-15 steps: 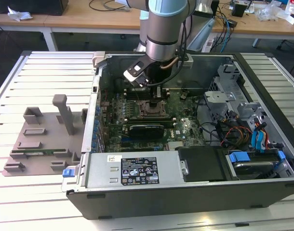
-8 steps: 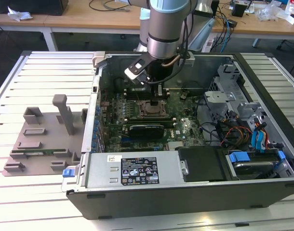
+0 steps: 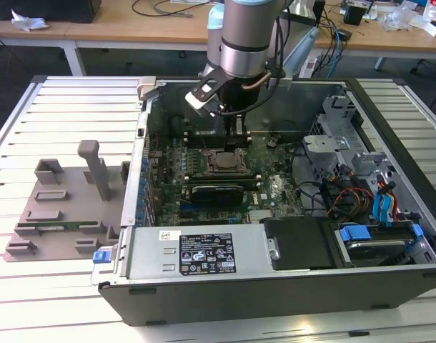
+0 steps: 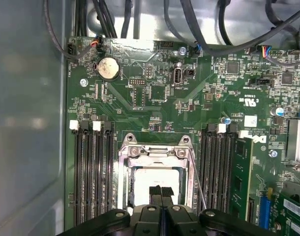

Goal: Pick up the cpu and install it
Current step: 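Close the cpu cover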

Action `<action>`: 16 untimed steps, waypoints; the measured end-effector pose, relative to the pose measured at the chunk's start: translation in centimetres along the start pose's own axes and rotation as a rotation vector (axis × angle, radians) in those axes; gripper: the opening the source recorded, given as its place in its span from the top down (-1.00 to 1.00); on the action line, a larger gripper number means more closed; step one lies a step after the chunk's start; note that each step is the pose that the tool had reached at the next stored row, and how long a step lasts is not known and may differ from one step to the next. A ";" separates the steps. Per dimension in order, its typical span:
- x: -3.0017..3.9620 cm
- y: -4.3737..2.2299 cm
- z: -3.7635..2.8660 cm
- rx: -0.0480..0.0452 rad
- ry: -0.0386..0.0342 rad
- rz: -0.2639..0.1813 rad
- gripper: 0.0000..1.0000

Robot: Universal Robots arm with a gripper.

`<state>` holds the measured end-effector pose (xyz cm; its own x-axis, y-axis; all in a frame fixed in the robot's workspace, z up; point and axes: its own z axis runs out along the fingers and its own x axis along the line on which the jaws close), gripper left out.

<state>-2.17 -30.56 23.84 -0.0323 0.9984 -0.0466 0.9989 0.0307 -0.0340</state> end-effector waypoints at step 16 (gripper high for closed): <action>-0.17 -0.06 -3.52 -0.0001 0.0024 0.000 0.79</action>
<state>-2.11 -30.55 27.36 -0.0323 0.9985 -0.0442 0.9989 0.0308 -0.0340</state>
